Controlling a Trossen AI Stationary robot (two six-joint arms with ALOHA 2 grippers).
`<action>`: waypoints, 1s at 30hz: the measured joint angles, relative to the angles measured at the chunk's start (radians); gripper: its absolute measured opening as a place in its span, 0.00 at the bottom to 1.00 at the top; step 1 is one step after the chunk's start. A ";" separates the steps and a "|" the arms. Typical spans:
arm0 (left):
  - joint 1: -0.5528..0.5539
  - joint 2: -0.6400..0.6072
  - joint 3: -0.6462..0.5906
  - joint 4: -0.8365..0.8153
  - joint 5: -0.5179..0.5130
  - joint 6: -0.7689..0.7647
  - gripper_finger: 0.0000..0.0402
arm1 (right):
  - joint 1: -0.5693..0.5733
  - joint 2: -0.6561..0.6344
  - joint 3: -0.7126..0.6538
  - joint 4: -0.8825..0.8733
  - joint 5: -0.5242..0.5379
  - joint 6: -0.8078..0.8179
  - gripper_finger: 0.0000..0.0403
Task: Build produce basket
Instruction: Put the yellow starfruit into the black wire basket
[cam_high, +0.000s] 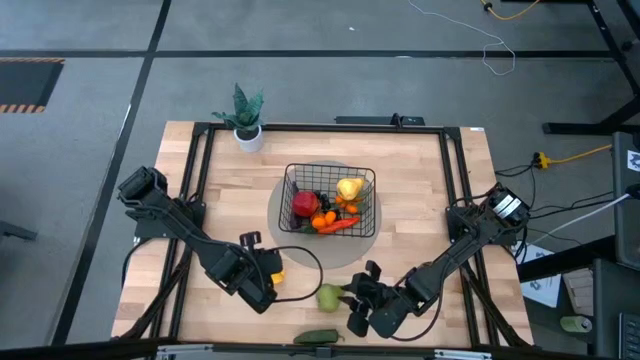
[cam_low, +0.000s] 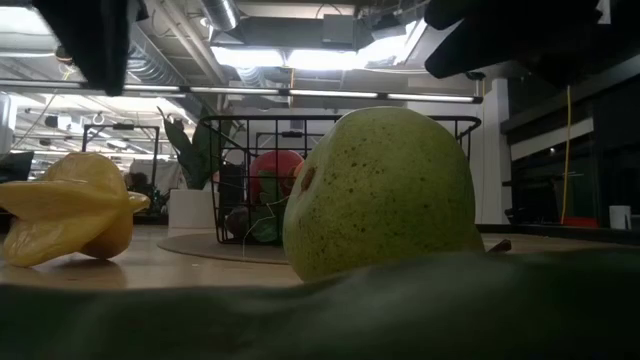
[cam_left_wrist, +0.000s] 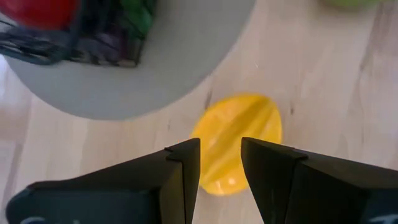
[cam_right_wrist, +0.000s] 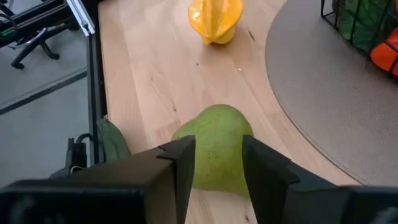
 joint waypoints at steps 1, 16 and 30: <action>0.000 0.000 0.000 0.006 -0.021 -0.001 0.26 | 0.000 0.000 0.000 0.000 0.000 0.000 0.30; 0.001 0.000 0.000 0.030 0.015 0.031 0.26 | -0.001 0.000 0.000 0.000 0.002 -0.031 0.30; 0.023 0.038 0.000 0.077 0.063 0.261 0.25 | -0.001 0.000 0.000 0.011 0.002 -0.027 0.30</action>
